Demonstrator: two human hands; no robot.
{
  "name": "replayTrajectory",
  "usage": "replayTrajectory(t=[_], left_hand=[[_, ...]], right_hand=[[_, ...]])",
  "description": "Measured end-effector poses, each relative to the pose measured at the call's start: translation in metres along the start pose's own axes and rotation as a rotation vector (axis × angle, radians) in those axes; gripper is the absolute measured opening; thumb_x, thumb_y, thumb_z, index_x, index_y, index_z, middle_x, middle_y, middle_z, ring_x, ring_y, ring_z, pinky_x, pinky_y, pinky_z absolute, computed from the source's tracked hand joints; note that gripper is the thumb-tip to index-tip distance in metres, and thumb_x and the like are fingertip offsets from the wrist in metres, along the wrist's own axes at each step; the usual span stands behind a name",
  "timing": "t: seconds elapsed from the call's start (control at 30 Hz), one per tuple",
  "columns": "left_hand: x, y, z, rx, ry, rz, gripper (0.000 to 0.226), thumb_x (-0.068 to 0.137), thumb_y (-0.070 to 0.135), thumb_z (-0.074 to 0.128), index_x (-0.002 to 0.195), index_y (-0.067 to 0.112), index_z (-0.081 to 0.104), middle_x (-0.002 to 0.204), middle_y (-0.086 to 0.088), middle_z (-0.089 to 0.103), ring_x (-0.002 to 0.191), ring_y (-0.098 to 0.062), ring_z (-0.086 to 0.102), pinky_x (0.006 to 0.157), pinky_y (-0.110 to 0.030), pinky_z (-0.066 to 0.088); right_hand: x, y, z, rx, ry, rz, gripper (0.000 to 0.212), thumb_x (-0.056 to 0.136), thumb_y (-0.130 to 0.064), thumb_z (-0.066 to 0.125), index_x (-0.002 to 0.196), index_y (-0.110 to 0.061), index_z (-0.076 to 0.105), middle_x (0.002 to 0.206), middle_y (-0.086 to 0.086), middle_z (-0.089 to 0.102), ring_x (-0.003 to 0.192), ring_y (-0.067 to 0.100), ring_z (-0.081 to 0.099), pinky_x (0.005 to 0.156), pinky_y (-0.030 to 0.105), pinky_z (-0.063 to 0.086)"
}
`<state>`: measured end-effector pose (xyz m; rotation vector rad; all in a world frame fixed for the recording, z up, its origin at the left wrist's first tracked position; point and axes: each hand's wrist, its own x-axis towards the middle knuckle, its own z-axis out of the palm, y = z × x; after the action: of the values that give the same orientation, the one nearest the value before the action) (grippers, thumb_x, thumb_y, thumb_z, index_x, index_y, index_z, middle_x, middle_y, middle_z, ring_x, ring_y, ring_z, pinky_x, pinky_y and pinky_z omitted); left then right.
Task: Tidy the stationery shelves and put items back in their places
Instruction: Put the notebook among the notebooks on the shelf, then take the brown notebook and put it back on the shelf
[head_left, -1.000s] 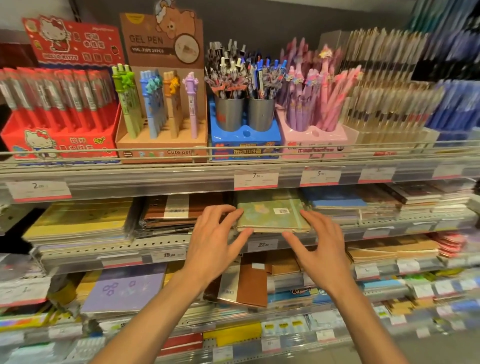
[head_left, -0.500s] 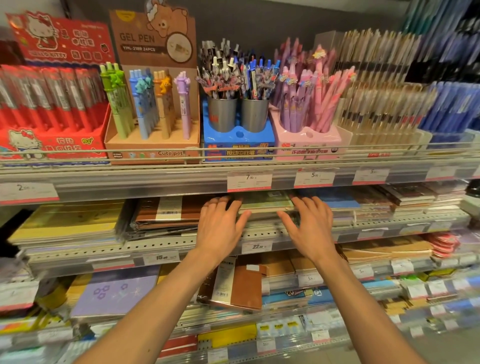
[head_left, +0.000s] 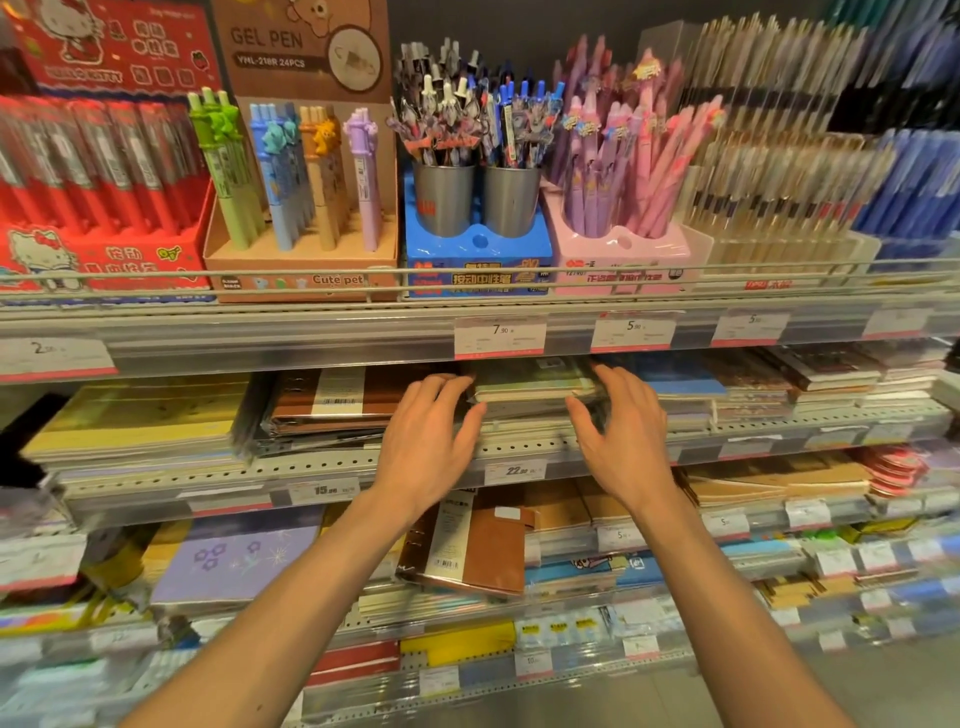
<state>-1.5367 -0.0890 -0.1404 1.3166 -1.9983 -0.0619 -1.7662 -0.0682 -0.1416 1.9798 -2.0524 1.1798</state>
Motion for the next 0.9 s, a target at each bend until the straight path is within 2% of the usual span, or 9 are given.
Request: replayTrajectory(t=[0.1, 0.2, 0.33, 0.4, 0.5, 0.6, 0.67, 0.77, 0.9], left_hand=[[-0.016, -0.003, -0.014, -0.101, 0.051, -0.025, 0.036, 0.099, 0.038, 0.049, 0.129, 0.02, 0.057, 0.122, 0.006, 0.06, 0.114, -0.007, 0.052, 0.095, -0.024, 0.043], [-0.035, -0.007, -0.028, -0.2, 0.073, -0.05, 0.025, 0.099, 0.034, 0.052, 0.119, 0.022, 0.062, 0.108, 0.012, 0.061, 0.096, -0.002, 0.058, 0.081, -0.025, 0.052], [-0.074, -0.02, -0.031, -0.244, -0.01, -0.132, 0.021, 0.097, 0.039, 0.052, 0.108, 0.029, 0.066, 0.091, 0.019, 0.064, 0.083, 0.0, 0.061, 0.067, -0.018, 0.051], [-0.096, -0.036, -0.019, -0.264, -0.09, -0.24, 0.018, 0.095, 0.041, 0.052, 0.102, 0.032, 0.066, 0.084, 0.018, 0.066, 0.079, 0.0, 0.061, 0.065, -0.022, 0.052], [-0.117, -0.065, 0.012, -0.294, -0.173, -0.406, 0.012, 0.096, 0.037, 0.054, 0.099, 0.032, 0.064, 0.076, 0.012, 0.066, 0.071, -0.004, 0.063, 0.064, -0.034, 0.056], [-0.121, -0.086, 0.043, -0.295, -0.243, -0.53, 0.016, 0.096, 0.032, 0.055, 0.108, 0.025, 0.063, 0.087, 0.009, 0.065, 0.078, -0.007, 0.062, 0.071, -0.036, 0.057], [-0.116, -0.095, 0.061, -0.302, -0.268, -0.594, 0.024, 0.094, 0.031, 0.059, 0.116, 0.022, 0.062, 0.099, 0.006, 0.063, 0.087, -0.008, 0.061, 0.078, -0.034, 0.057], [-0.102, -0.109, 0.081, -0.261, -0.314, -0.655, 0.034, 0.093, 0.033, 0.06, 0.123, 0.017, 0.059, 0.116, -0.003, 0.059, 0.104, -0.018, 0.059, 0.091, -0.04, 0.054], [-0.084, -0.12, 0.1, -0.229, -0.422, -0.748, 0.025, 0.096, 0.034, 0.057, 0.11, 0.014, 0.063, 0.101, -0.006, 0.068, 0.092, -0.02, 0.065, 0.082, -0.035, 0.057]], right_hand=[[-0.016, -0.005, -0.005, 0.119, 0.022, 0.017, 0.046, 0.097, -0.035, 0.057, 0.138, -0.016, 0.051, 0.141, 0.002, 0.05, 0.134, 0.018, 0.042, 0.113, 0.04, 0.036], [-0.035, -0.012, -0.008, 0.167, 0.079, 0.068, 0.039, 0.097, -0.03, 0.058, 0.133, -0.017, 0.056, 0.139, -0.001, 0.05, 0.132, 0.013, 0.042, 0.11, 0.03, 0.033], [-0.061, -0.015, -0.005, 0.234, 0.128, 0.163, 0.027, 0.097, -0.026, 0.059, 0.123, -0.021, 0.059, 0.119, -0.006, 0.054, 0.108, 0.006, 0.053, 0.093, 0.026, 0.042], [-0.074, -0.01, 0.009, 0.282, 0.082, 0.252, 0.021, 0.096, -0.025, 0.06, 0.116, -0.022, 0.061, 0.106, -0.006, 0.057, 0.091, 0.007, 0.057, 0.081, 0.027, 0.047], [-0.092, 0.009, 0.05, 0.251, -0.069, 0.413, 0.012, 0.095, -0.026, 0.06, 0.106, -0.022, 0.063, 0.1, -0.004, 0.062, 0.087, 0.011, 0.061, 0.076, 0.035, 0.054], [-0.102, 0.022, 0.093, 0.214, -0.246, 0.558, 0.006, 0.094, -0.025, 0.058, 0.093, -0.024, 0.064, 0.096, 0.002, 0.067, 0.085, 0.018, 0.064, 0.075, 0.038, 0.056], [-0.102, 0.027, 0.114, 0.218, -0.316, 0.637, 0.011, 0.094, -0.027, 0.06, 0.1, -0.019, 0.064, 0.103, 0.006, 0.067, 0.093, 0.023, 0.064, 0.08, 0.037, 0.054], [-0.099, 0.032, 0.137, 0.188, -0.373, 0.71, 0.032, 0.094, -0.031, 0.062, 0.12, -0.012, 0.059, 0.12, 0.01, 0.061, 0.107, 0.028, 0.059, 0.094, 0.041, 0.051], [-0.096, 0.037, 0.154, 0.29, -0.447, 0.844, 0.052, 0.096, -0.035, 0.06, 0.139, -0.014, 0.042, 0.135, 0.015, 0.052, 0.122, 0.033, 0.054, 0.104, 0.045, 0.046]])
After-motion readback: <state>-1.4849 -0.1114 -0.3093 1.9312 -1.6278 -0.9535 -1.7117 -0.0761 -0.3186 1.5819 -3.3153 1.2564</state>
